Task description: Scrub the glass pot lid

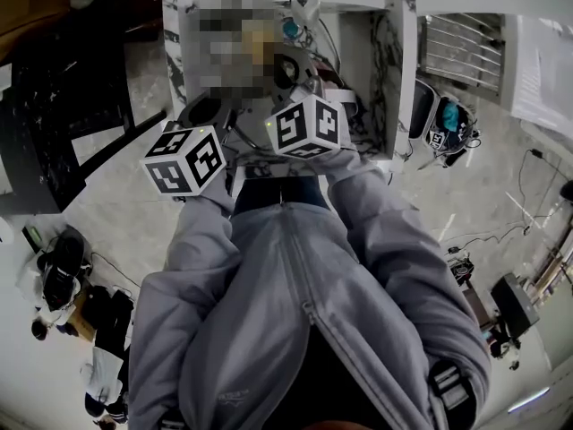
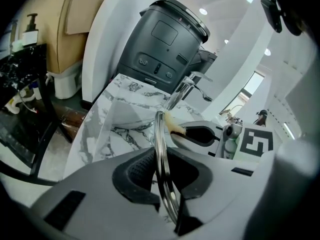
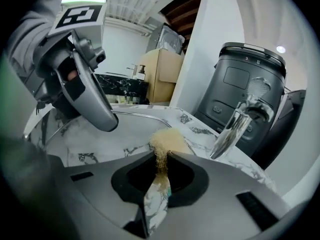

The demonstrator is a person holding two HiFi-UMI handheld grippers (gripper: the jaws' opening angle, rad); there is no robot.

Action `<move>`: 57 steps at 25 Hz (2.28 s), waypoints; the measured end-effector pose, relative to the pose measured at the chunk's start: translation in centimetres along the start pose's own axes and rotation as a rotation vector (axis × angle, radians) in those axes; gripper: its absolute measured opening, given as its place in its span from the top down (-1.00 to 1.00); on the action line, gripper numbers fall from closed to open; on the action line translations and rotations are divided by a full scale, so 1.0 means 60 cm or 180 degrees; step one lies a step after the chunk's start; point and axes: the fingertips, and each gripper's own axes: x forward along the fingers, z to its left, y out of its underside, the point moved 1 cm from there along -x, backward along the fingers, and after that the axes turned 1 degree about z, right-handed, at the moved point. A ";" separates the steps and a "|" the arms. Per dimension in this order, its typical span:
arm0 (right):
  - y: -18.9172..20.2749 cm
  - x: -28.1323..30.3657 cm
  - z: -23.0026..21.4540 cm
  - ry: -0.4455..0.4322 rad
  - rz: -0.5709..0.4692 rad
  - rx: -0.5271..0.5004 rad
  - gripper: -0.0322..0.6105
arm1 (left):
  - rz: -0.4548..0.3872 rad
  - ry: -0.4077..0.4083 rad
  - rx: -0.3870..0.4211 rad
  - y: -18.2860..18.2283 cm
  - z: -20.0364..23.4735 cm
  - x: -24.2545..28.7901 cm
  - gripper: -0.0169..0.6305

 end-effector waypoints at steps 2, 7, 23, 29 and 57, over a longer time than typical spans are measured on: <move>-0.002 0.010 0.008 -0.0047 0.0042 -0.0097 0.73 | -0.0008 0.0007 0.0034 -0.003 -0.004 -0.002 0.74; -0.004 0.020 0.027 -0.0244 0.0113 -0.0160 0.73 | -0.0019 0.0049 0.0091 -0.010 -0.013 -0.002 0.74; 0.036 -0.043 0.164 -0.1396 0.0290 -0.0277 0.73 | -0.0014 -0.0024 -0.0018 0.001 0.008 0.000 0.74; 0.054 -0.071 0.216 -0.1978 0.0378 -0.0219 0.73 | -0.0010 -0.0071 -0.0044 0.009 0.021 -0.002 0.74; 0.044 -0.067 -0.022 -0.1152 0.0163 0.0340 0.73 | -0.0014 -0.0082 -0.0041 0.011 0.029 -0.005 0.74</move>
